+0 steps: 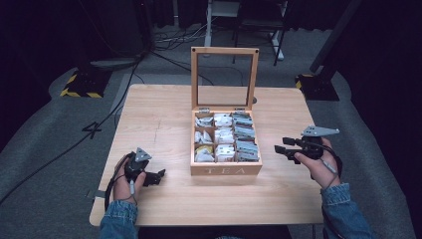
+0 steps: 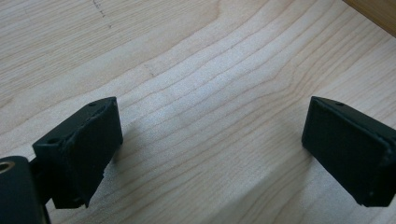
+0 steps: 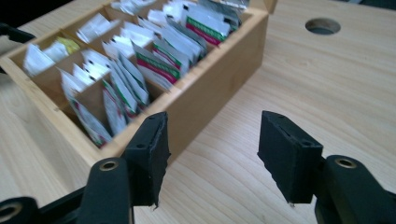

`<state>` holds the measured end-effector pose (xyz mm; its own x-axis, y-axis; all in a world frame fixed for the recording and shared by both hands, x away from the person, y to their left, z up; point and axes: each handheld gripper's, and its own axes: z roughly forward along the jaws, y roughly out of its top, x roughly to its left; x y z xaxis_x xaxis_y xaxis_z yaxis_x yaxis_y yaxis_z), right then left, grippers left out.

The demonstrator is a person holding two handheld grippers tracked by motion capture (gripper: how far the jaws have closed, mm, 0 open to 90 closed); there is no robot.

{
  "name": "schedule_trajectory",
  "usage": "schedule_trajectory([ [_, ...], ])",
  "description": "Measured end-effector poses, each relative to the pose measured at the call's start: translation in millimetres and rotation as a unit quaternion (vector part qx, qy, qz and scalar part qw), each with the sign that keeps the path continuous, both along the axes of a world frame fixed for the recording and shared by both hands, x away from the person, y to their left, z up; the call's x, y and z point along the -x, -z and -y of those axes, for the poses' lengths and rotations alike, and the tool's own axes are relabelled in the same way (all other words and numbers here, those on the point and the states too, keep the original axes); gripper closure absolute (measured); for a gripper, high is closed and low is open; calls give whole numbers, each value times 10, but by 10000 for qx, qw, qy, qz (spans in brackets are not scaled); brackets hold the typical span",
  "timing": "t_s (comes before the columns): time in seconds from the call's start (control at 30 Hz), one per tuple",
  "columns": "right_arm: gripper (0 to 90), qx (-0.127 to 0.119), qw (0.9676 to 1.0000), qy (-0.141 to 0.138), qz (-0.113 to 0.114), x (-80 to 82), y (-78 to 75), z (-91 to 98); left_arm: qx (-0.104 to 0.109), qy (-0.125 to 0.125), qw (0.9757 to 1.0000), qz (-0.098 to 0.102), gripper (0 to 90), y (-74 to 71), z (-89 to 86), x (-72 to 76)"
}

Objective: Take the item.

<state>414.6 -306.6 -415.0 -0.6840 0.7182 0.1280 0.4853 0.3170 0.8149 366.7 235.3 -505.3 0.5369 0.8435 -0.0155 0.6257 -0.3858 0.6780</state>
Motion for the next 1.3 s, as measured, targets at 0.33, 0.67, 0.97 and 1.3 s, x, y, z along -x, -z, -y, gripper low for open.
schedule_trajectory([
  [0.33,432,64,9996,-278,92,44,-321,-202,4,35,10000,-51,54,-4,-3,-2],
  [0.67,437,-166,9975,-643,244,39,-468,-520,-3,40,10000,-32,48,-1,3,-10],
  [0.97,457,-250,9947,-990,132,-41,-445,-805,-5,49,10000,-35,47,-1,3,-12],
  [1.3,569,-13,9866,-1629,-59,-77,-179,-1197,-3,73,10000,-49,38,0,4,-18],
])
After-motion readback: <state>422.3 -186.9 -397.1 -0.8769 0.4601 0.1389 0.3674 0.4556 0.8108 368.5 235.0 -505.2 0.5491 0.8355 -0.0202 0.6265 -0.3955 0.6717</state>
